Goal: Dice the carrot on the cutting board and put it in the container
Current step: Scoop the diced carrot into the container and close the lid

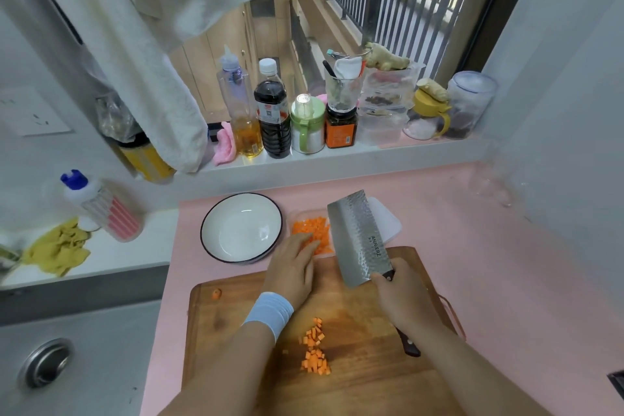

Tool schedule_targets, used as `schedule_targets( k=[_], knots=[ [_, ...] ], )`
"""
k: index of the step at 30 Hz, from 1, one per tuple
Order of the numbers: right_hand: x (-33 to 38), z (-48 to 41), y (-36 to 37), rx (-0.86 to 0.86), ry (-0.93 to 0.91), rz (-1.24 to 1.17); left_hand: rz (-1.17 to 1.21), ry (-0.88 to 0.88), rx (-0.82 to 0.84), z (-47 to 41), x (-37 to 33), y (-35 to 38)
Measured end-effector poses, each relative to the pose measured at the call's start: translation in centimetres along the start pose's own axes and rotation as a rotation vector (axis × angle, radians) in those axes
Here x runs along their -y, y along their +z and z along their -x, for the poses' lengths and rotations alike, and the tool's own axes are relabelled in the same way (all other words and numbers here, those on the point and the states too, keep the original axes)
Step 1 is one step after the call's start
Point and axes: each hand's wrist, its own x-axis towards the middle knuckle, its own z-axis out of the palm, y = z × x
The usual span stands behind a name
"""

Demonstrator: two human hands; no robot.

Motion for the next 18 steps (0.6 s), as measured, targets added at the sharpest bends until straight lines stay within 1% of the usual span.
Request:
schedule_targets(
  k=[2,4,7,9,11,13,16,18],
  knots=[
    [-1.4,1.0,0.1,-0.039,-0.034,0.005,0.007,-0.027,-0.018,2.3,-1.0,-0.8],
    [-3.1,2.1,0.4,-0.067,-0.061,0.002,0.031,-0.096,0.039,4.8,-1.5,-1.4],
    [-5.1,4.5,0.7,-0.035,-0.103,-0.037,0.052,-0.093,0.204,8.9,-1.9,-1.6],
    [-6.0,6.4,0.7,-0.014,-0.111,-0.039,-0.007,-0.039,0.352,11.0,-2.4,-1.5],
    [-7.2,7.9,0.9,0.015,-0.069,-0.013,-0.099,0.002,0.446,12.2,-3.1,-1.2],
    [-8.5,8.8,1.4,0.029,-0.042,0.000,-0.092,-0.016,0.429,13.0,-3.7,-0.9],
    [-10.1,10.1,1.9,0.042,-0.026,0.026,0.023,-0.087,0.290,13.6,-4.9,-0.9],
    [-10.8,10.8,2.2,0.042,-0.022,0.039,0.013,-0.144,0.206,13.8,-5.3,-0.8]
  ],
)
